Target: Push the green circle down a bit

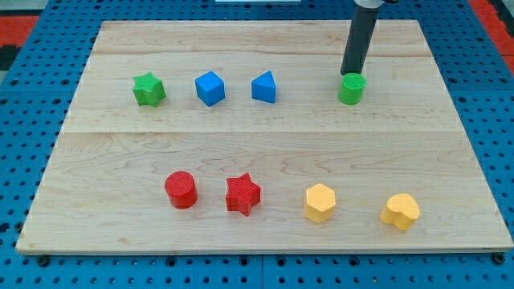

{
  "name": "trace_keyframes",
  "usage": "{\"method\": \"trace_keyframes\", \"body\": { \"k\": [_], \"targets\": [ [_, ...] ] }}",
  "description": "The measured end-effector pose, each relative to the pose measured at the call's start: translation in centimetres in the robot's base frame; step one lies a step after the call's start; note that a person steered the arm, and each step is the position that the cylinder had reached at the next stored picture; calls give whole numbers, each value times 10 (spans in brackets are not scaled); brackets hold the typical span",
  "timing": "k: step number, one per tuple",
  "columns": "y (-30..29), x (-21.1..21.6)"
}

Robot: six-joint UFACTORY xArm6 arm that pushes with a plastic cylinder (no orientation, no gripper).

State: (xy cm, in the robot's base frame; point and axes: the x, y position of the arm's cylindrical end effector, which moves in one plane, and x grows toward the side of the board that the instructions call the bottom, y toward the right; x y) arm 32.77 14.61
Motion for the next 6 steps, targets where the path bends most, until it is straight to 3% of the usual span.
{"method": "trace_keyframes", "body": {
  "k": [5,6],
  "targets": [
    [1,-16],
    [7,10]
  ]
}}
